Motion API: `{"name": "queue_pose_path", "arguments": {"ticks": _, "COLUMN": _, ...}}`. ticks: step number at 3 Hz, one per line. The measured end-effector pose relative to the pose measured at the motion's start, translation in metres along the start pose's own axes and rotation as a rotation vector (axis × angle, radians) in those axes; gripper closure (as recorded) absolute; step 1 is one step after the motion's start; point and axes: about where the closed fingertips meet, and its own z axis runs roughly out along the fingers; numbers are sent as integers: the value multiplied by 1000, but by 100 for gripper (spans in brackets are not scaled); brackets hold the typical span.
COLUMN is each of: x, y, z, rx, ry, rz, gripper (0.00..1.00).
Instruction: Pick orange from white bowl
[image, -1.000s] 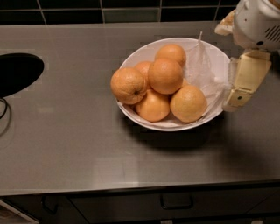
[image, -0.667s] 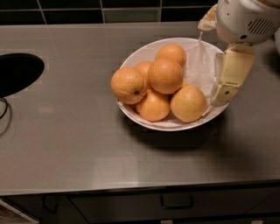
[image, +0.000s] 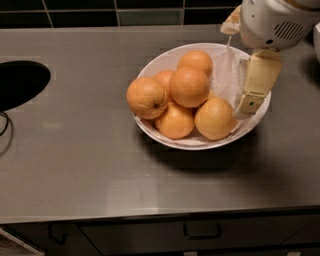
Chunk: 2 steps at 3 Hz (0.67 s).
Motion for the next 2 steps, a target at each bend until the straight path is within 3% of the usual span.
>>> {"name": "queue_pose_path", "arguments": {"ticks": 2, "x": -15, "y": -15, "z": 25, "rx": -36, "ry": -19, "rz": -23, "gripper": 0}}
